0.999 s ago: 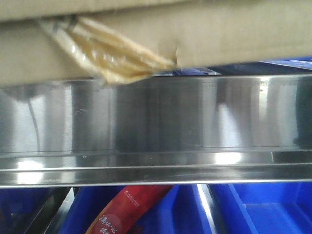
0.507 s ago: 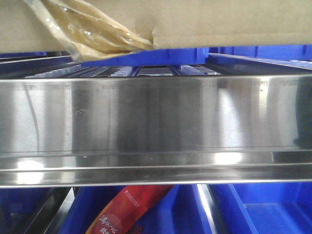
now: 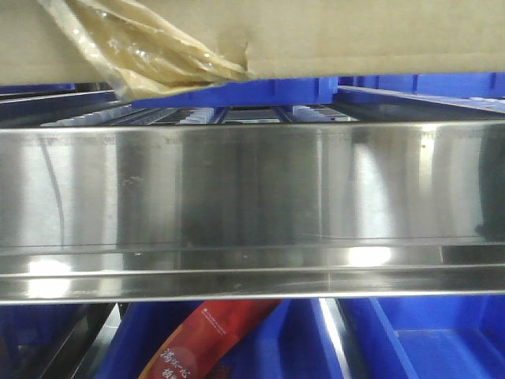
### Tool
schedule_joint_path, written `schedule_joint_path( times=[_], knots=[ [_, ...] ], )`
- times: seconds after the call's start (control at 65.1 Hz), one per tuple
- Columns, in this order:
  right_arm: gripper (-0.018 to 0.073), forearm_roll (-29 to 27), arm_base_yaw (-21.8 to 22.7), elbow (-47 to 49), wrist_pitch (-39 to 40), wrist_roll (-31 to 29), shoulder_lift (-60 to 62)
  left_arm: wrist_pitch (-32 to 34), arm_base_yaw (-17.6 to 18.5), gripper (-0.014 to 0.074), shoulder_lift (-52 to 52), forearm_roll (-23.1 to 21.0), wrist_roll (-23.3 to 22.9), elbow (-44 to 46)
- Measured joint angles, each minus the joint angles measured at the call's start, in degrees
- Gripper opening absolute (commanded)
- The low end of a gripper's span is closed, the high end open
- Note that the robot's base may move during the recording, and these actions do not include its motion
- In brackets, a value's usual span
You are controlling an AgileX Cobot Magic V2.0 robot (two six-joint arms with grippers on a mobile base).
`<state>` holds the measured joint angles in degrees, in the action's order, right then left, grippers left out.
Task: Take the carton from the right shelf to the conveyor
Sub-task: 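Lift the carton with both grippers and pull it off the shelf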
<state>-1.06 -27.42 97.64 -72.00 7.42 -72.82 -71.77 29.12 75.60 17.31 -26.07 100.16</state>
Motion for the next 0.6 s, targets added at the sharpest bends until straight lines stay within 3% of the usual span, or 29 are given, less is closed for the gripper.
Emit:
schedule_joint_path(
  times=[0.599],
  knots=[
    [-0.0058,0.0,0.0,0.0,1.7,0.1,0.0,0.0,0.0,-0.0018,0.0,0.4,0.0,0.0]
  ],
)
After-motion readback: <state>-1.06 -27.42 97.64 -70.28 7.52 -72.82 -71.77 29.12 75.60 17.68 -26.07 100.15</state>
